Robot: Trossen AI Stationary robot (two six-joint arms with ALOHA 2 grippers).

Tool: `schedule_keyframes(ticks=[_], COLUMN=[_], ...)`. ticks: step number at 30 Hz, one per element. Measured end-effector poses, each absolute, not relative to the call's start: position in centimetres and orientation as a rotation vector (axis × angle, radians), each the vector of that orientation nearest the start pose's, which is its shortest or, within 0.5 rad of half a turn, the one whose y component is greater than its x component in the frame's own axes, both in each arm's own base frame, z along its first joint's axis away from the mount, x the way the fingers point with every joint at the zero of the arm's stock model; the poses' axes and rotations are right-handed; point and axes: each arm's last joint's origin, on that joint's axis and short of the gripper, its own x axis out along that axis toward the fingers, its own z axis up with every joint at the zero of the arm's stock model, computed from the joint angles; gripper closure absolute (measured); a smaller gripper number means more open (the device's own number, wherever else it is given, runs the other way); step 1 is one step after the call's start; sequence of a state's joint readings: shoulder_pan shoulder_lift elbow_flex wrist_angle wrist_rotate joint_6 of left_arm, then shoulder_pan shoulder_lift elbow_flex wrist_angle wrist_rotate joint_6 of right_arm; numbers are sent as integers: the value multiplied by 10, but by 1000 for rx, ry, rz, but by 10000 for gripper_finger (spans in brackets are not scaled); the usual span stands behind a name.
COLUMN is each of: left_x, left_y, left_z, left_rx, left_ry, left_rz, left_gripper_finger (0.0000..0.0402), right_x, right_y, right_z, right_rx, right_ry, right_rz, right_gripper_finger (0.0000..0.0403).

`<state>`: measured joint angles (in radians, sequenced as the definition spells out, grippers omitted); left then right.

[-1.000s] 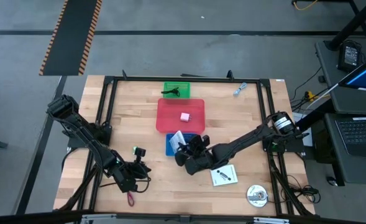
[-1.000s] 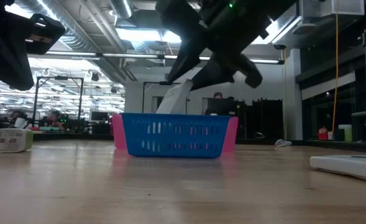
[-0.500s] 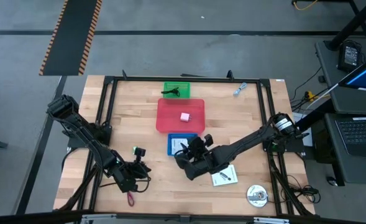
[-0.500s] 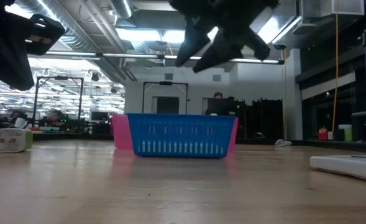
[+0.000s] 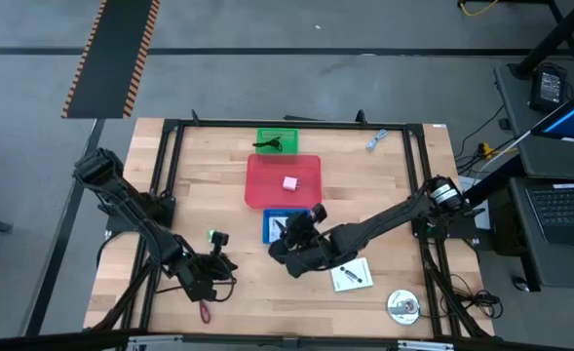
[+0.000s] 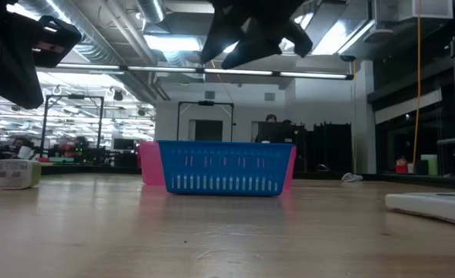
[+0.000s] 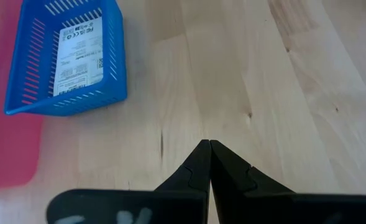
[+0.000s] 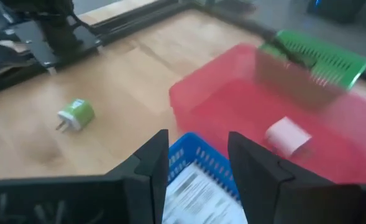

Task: Pick and place items into bin
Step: Put the pink charger cable into the green bin

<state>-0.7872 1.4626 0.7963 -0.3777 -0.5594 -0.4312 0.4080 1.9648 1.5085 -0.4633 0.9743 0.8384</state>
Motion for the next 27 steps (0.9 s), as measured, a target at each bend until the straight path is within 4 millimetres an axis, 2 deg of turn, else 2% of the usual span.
schedule_keyframes(ticks=[5, 13, 17, 19, 23, 27], left_x=[199, 201, 201, 202, 206, 211], left_y=[-172, -148, -139, -135, -130, -122], left_z=[197, 226, 230, 230, 229, 229], left_rx=[199, 94, 80, 84, 63, 19], left_ry=[787, 702, 703, 716, 733, 767], left_rz=[-24, 25, 50, 63, 67, 42], left_gripper_finger=[398, 398, 398, 398, 398, 398], right_x=[388, 368, 355, 345, 321, 297], right_y=[148, 141, 135, 130, 120, 109], right_z=[233, 259, 268, 265, 247, 235], right_rx=[68, -20, -40, -43, 9, 75], right_ry=[478, 557, 578, 583, 548, 448], right_rz=[-722, -685, -689, -691, -691, -645], right_gripper_finger=[287, 387, 394, 396, 401, 402])
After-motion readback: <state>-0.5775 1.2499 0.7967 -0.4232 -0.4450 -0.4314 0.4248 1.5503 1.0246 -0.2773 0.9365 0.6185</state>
